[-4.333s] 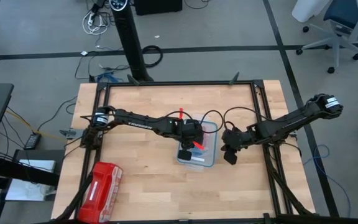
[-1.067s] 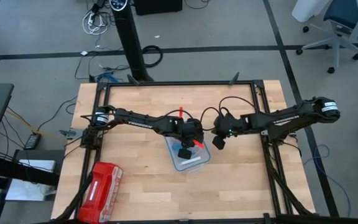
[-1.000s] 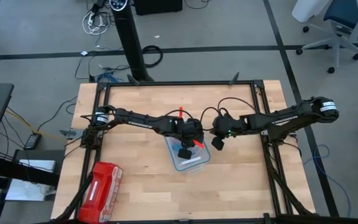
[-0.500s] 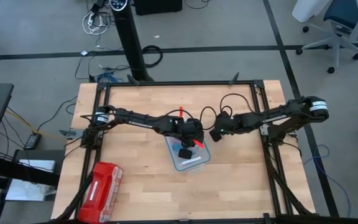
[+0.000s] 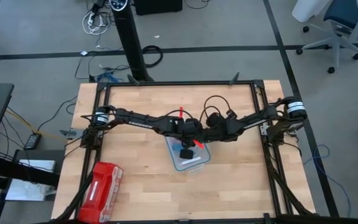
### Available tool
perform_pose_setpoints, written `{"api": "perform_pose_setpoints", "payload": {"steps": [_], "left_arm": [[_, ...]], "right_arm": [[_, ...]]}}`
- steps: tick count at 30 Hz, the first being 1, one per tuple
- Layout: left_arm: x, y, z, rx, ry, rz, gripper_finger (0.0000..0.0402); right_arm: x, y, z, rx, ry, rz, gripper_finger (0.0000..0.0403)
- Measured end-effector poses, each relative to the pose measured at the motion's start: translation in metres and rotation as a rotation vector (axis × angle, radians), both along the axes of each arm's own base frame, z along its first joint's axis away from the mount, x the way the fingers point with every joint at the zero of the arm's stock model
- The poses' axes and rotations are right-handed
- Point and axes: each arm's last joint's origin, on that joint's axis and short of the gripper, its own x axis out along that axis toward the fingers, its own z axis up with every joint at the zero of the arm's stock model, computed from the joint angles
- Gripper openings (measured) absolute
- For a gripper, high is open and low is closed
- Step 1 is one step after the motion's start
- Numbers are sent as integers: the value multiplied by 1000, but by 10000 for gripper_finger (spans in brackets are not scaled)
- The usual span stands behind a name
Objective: Roll bandage
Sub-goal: Close the transparent container
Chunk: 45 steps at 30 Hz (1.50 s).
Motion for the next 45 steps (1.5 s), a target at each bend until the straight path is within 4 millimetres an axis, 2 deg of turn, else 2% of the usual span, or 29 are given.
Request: {"api": "perform_pose_setpoints", "payload": {"steps": [4,9,13,16,20,23,30,34,45], "left_arm": [[0,0,0,-18,1,37,0],[0,0,0,-19,1,45,0],[0,0,0,-19,0,45,0],[0,0,0,-15,-1,47,0],[-3,0,-2,-25,15,32,0],[-4,-3,6,-39,-7,13,0],[-4,0,5,6,-13,27,0],[-2,3,6,23,-29,48,0],[-5,4,5,25,4,46,0]], "right_arm": [[-7,1,-5,-19,-5,-102,0],[-27,0,-3,-4,38,-250,0],[-32,3,1,13,25,-293,0],[-25,6,0,86,-26,-263,0],[11,20,-3,253,-187,42,0],[18,24,-1,260,-223,98,0],[12,22,2,293,-169,33,0],[2,21,1,278,-96,-19,0],[-16,17,18,197,-12,-36,0]]}}
